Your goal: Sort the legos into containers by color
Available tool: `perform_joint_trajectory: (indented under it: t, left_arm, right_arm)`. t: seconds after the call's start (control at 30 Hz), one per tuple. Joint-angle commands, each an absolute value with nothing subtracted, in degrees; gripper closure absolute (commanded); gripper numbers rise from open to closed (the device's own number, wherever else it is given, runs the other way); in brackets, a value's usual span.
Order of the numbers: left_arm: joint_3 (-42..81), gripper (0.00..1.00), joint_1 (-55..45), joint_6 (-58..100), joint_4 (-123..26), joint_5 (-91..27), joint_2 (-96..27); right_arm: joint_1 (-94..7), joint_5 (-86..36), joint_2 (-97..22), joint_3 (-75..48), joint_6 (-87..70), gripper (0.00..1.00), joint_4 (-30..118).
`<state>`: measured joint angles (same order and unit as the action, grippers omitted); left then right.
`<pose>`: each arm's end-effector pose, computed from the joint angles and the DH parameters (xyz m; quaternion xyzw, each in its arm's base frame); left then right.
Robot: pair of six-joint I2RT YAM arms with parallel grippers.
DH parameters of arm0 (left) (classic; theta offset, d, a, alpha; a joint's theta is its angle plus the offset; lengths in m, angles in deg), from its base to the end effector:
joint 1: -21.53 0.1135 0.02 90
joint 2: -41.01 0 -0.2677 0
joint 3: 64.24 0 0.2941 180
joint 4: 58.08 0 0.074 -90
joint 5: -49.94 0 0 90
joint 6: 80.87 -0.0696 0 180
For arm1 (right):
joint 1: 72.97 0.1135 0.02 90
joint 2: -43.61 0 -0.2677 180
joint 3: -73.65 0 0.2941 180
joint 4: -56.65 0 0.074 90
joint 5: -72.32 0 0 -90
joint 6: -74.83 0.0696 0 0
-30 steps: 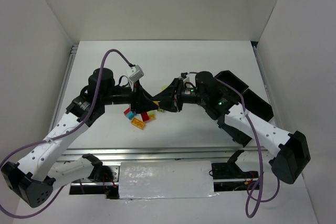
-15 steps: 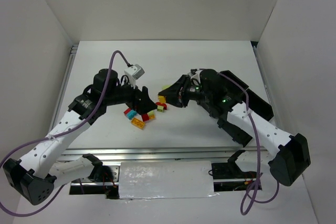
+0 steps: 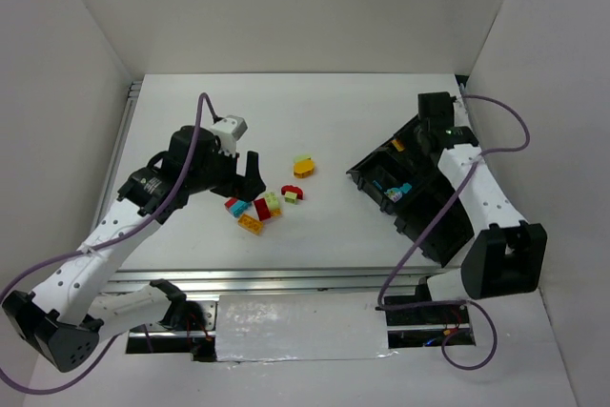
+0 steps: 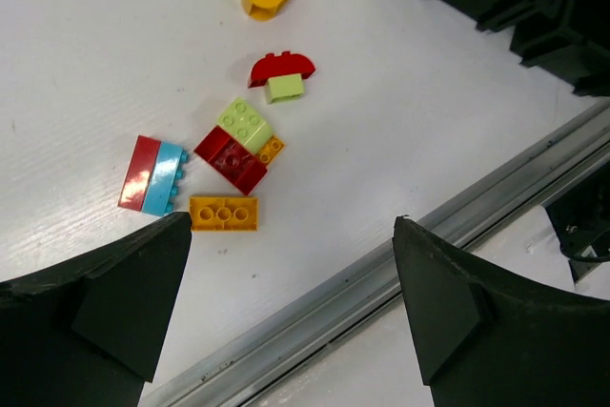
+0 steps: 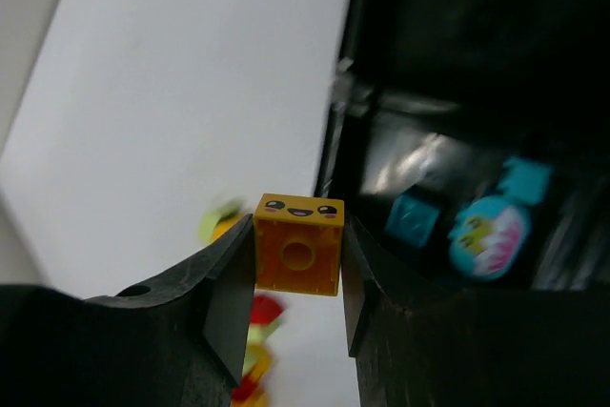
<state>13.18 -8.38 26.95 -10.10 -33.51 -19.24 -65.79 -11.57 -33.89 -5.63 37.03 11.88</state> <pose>0.2484 -0.1520 0.3594 0.1195 0.8603 -0.2449 0.4308 0.3589 0.0377 0.2863 0.3702 0.8378 0.1548 0.3702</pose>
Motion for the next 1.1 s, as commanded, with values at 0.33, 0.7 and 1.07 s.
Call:
perform_joint_trajectory:
  t: [0.33,0.7,1.07]
  left_arm:
    - [13.7,0.01,-8.4,29.9,-5.4,-33.7,-19.8]
    - [14.8,0.01,-8.4,30.7,-5.4,-34.3,-22.7]
    - [25.6,0.01,-9.3,42.4,-8.0,-38.1,-45.5]
  right_arm:
    - [-74.5,4.9,-51.2,-18.1,25.6,0.75,5.0]
    - [-74.2,0.6,-48.2,-22.3,24.5,0.00,3.0]
    - [-64.1,-16.7,-21.0,-3.4,30.8,0.00,8.2]
